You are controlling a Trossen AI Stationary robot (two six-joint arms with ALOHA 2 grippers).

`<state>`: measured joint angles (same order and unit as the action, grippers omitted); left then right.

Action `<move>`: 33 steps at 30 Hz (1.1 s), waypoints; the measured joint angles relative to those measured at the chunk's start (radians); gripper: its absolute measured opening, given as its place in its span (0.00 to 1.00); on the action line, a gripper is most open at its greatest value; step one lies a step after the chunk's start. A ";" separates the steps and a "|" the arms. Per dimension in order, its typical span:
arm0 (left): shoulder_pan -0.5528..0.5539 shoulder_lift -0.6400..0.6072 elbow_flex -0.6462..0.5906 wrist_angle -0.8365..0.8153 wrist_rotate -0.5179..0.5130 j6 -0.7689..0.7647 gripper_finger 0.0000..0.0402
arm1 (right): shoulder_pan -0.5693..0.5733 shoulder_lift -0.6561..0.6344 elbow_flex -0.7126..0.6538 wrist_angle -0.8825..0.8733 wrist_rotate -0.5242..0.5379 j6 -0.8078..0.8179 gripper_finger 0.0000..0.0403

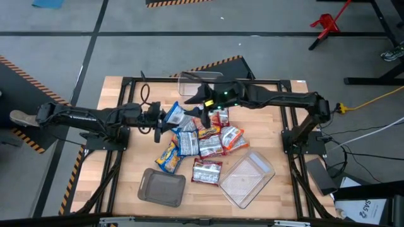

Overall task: Sort Maruchan noodles
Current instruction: Put the blue noodle pack into the black bin

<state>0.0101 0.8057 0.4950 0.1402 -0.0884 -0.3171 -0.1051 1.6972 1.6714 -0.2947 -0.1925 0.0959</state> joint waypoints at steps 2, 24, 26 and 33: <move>-0.019 -0.014 0.000 0.000 -0.004 0.024 0.35 | 0.000 -0.030 0.000 -0.034 0.000 0.000 0.52; -0.579 0.217 0.626 -0.963 -0.503 0.009 0.34 | 0.001 -0.107 0.000 -0.268 -0.010 0.058 0.52; -0.635 0.279 0.665 -1.014 -0.512 -0.064 0.33 | 0.001 -0.107 0.000 -0.289 -0.025 0.060 0.52; -0.819 0.505 0.723 -1.084 -0.494 -0.300 0.33 | 0.001 -0.107 0.000 -0.357 -0.045 0.082 0.52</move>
<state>-0.8088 1.3107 1.2175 -0.9439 -0.5827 -0.6172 -0.1041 1.5906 1.6718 -0.6515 -0.2371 0.1782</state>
